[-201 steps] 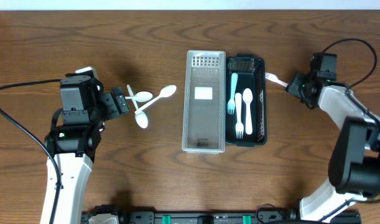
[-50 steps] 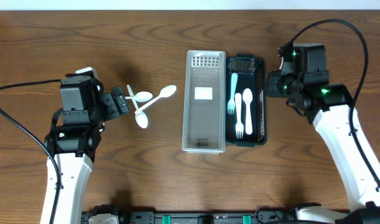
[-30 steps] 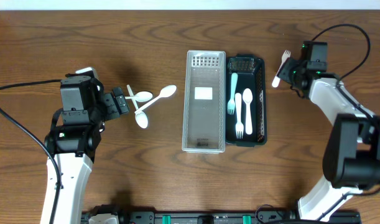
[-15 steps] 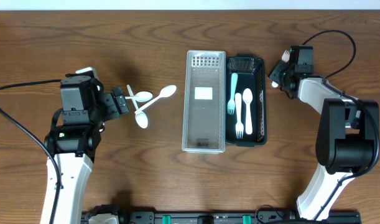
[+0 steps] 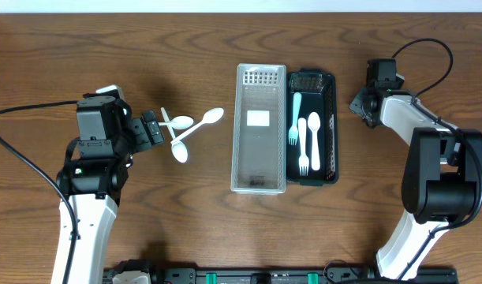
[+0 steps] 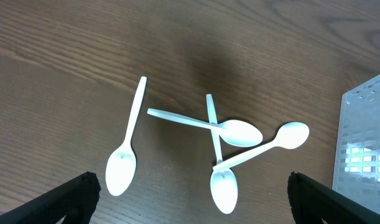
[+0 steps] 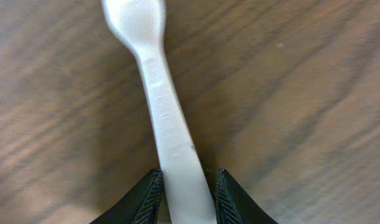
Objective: Pack container
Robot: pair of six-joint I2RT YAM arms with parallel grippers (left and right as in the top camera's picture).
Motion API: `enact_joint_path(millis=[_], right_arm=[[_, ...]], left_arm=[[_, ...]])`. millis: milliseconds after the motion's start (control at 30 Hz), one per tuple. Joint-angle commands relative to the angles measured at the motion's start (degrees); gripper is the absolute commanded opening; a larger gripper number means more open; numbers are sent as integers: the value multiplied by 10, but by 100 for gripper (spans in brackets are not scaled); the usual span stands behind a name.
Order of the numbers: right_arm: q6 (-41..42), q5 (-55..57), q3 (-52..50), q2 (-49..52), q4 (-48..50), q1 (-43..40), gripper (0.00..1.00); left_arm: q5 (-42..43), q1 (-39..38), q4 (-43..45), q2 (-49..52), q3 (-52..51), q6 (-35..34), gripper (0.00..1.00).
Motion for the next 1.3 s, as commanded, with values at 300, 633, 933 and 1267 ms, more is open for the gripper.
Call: enact_joint_path(millis=[300, 633, 933, 1267], right_arm=[[-120, -57, -19, 22, -80, -2, 32], [-110, -213, -19, 22, -140, -4, 40], [-67, -203, -19, 22, -125, -45, 41], [-57, -127, -19, 22, -146, -72, 28]], left_arm=[[-1, -2, 0, 2, 10, 10, 98], [-1, -2, 0, 2, 10, 10, 98], [-1, -2, 0, 2, 10, 9, 98], [-1, -2, 0, 2, 10, 9, 98]])
